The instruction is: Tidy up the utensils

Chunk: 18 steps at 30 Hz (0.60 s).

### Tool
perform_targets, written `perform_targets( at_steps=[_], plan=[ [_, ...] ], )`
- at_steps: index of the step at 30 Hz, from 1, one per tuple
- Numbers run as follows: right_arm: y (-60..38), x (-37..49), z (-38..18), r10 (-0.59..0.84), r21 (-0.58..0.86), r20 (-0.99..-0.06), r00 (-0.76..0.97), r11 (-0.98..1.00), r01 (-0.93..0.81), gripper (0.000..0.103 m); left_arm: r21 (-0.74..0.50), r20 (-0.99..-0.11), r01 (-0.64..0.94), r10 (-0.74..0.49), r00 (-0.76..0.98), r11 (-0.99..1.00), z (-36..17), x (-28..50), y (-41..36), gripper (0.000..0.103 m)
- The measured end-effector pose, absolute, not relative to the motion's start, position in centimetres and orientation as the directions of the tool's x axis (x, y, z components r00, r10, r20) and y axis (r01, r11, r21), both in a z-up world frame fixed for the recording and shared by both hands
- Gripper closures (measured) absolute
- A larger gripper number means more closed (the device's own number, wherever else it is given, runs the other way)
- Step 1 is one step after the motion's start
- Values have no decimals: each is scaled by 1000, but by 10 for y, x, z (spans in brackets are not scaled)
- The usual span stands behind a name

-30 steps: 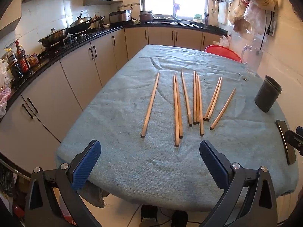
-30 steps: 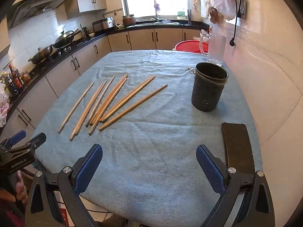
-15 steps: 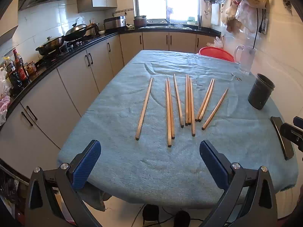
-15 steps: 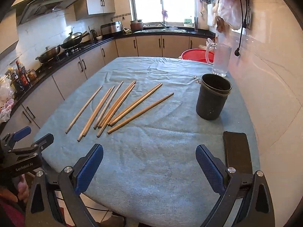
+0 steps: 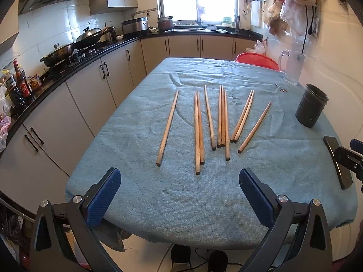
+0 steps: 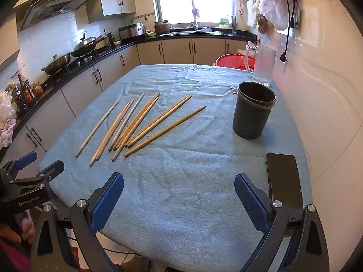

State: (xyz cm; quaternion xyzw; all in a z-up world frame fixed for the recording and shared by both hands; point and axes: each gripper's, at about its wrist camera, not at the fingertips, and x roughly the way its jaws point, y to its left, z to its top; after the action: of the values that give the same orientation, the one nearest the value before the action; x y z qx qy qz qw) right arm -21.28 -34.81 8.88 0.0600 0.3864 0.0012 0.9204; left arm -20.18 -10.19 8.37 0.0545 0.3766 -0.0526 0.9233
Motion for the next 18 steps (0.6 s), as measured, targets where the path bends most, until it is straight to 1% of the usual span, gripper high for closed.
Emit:
perform_targets(
  at_steps=[18],
  plan=[
    [-351,-201,83,74,138,-720,690,990,38,3,88,-709,135,-33,705,987,82,-194,-105,0]
  ],
)
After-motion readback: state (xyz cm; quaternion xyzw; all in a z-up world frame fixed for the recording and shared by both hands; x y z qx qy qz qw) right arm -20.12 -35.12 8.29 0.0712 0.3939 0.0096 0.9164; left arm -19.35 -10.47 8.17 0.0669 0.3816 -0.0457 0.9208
